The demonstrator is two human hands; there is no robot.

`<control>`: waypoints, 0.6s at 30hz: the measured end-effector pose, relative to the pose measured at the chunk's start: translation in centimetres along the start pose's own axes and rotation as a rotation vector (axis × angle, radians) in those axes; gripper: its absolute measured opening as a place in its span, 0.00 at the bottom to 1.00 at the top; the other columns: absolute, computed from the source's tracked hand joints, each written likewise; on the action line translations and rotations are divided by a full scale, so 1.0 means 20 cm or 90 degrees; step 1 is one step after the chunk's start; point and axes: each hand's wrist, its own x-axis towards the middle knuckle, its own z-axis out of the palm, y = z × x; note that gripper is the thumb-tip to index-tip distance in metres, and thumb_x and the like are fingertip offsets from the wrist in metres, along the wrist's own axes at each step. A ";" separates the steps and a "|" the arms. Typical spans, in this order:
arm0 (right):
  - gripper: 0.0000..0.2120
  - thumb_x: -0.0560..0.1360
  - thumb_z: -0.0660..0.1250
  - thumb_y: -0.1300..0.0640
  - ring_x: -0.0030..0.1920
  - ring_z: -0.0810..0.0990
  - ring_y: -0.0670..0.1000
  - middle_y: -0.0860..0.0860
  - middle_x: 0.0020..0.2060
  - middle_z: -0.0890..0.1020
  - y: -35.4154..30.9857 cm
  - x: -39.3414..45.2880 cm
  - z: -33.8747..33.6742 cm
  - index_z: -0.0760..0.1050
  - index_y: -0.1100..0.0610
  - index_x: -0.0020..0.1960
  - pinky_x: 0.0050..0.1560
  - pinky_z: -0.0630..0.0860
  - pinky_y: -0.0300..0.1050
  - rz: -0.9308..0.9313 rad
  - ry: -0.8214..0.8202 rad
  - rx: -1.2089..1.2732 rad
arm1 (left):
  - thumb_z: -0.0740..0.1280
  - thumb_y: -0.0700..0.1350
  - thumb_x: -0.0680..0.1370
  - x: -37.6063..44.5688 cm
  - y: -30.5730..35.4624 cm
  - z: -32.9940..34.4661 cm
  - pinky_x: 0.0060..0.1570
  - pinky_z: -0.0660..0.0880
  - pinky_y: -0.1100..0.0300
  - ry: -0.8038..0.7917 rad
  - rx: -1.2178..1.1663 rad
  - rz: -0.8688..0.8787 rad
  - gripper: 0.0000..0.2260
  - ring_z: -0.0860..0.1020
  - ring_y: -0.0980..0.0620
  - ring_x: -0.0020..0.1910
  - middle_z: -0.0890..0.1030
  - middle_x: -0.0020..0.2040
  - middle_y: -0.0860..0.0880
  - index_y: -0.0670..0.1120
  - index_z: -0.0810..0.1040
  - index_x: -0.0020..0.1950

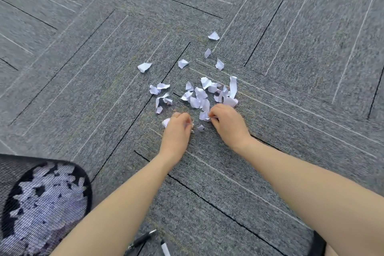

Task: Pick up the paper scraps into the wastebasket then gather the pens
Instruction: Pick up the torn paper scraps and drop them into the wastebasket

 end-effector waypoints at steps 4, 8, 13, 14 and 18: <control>0.06 0.77 0.60 0.62 0.45 0.76 0.53 0.52 0.43 0.79 -0.02 0.01 -0.03 0.75 0.60 0.46 0.43 0.73 0.47 0.036 -0.026 0.005 | 0.62 0.40 0.78 0.01 0.00 -0.02 0.37 0.68 0.64 -0.021 -0.055 -0.088 0.04 0.73 0.52 0.39 0.76 0.46 0.47 0.42 0.74 0.44; 0.06 0.76 0.62 0.62 0.35 0.75 0.47 0.47 0.35 0.78 -0.07 -0.03 -0.07 0.76 0.56 0.42 0.38 0.72 0.43 0.183 0.029 0.197 | 0.66 0.39 0.76 -0.01 -0.02 -0.16 0.39 0.75 0.63 -0.090 -0.510 -0.330 0.03 0.76 0.51 0.36 0.79 0.41 0.45 0.41 0.73 0.43; 0.04 0.75 0.65 0.61 0.31 0.71 0.44 0.47 0.33 0.77 -0.31 -0.05 -0.18 0.77 0.55 0.43 0.32 0.68 0.36 0.185 0.071 0.371 | 0.64 0.36 0.76 -0.15 0.03 -0.46 0.29 0.76 0.70 -0.029 -0.777 -0.348 0.02 0.75 0.54 0.34 0.77 0.39 0.45 0.42 0.73 0.45; 0.03 0.74 0.66 0.61 0.31 0.71 0.44 0.47 0.33 0.78 -0.40 -0.03 -0.20 0.77 0.55 0.43 0.32 0.68 0.35 0.166 0.066 0.407 | 0.64 0.36 0.76 -0.19 0.06 -0.54 0.29 0.76 0.70 -0.002 -0.805 -0.324 0.02 0.75 0.55 0.33 0.77 0.38 0.46 0.42 0.73 0.45; 0.02 0.72 0.70 0.61 0.32 0.73 0.41 0.46 0.32 0.79 -0.94 0.03 -0.30 0.79 0.56 0.41 0.37 0.72 0.37 -0.001 0.018 0.530 | 0.63 0.34 0.76 -0.42 0.17 -0.95 0.29 0.75 0.71 0.181 -0.901 -0.170 0.09 0.78 0.60 0.27 0.80 0.29 0.51 0.44 0.72 0.37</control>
